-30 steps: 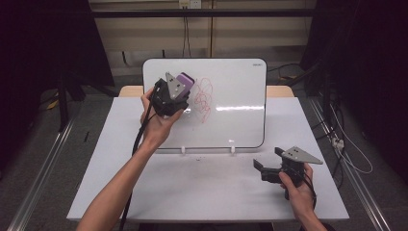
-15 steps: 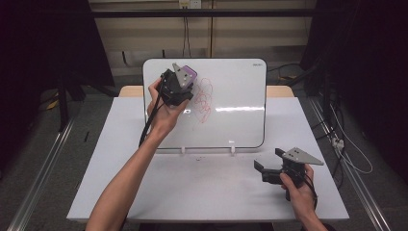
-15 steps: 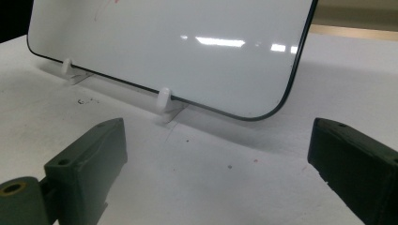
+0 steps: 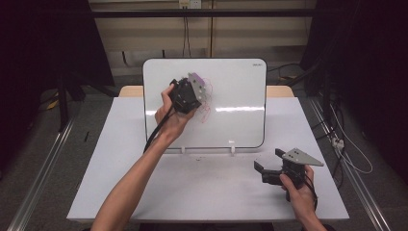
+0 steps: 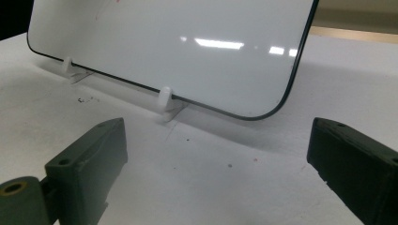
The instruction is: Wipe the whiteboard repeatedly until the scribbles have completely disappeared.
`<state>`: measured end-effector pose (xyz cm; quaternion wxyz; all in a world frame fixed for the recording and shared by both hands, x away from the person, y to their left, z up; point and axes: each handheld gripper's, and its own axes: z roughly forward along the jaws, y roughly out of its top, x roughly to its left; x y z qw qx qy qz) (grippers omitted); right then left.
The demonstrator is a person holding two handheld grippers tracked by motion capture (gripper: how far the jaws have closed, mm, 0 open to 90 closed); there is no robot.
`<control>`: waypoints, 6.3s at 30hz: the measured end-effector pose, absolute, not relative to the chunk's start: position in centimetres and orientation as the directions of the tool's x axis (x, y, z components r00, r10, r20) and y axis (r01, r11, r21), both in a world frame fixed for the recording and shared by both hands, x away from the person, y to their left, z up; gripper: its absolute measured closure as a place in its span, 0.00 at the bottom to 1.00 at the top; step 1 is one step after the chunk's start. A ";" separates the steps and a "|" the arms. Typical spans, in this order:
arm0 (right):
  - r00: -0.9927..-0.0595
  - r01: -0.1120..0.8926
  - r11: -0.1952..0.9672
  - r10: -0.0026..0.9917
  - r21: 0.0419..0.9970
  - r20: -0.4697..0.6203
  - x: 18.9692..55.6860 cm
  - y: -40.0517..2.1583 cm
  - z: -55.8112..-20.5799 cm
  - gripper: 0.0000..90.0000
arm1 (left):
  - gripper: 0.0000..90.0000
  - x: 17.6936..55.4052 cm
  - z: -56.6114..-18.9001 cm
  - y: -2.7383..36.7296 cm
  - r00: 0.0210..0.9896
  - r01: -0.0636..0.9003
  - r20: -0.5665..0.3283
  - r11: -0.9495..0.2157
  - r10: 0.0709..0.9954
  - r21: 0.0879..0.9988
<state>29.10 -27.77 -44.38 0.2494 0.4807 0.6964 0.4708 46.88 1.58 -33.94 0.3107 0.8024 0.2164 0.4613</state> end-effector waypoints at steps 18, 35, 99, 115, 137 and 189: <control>-0.413 0.439 0.084 0.903 0.894 0.118 29.1 -28.0 -44.4 0.05 | 0.46 49.6 -31.3 3.3 0.450 0.133 0.519 -0.630 0.726 0.765; -0.422 0.441 0.087 0.898 0.893 0.121 29.2 -28.0 -44.4 0.05 | 0.46 49.7 -31.0 1.5 0.501 0.119 0.499 -0.627 0.707 0.770; -0.438 0.436 0.095 0.891 0.895 0.119 29.0 -27.9 -44.5 0.05 | 0.46 49.6 -31.5 2.8 0.467 0.107 0.502 -0.611 0.728 0.785; -0.440 0.443 0.103 0.890 0.891 0.116 29.1 -27.6 -44.6 0.04 | 0.46 43.4 -37.9 0.2 0.567 0.030 0.555 -0.688 0.609 0.725; -0.440 0.442 0.104 0.890 0.891 0.115 29.0 -27.6 -44.5 0.04 | 0.46 44.7 -36.8 0.8 0.538 0.016 0.563 -0.675 0.627 0.738; -0.439 0.443 0.103 0.891 0.891 0.115 29.0 -27.6 -44.6 0.04 | 0.46 44.3 -37.2 5.1 0.523 0.039 0.551 -0.664 0.651 0.747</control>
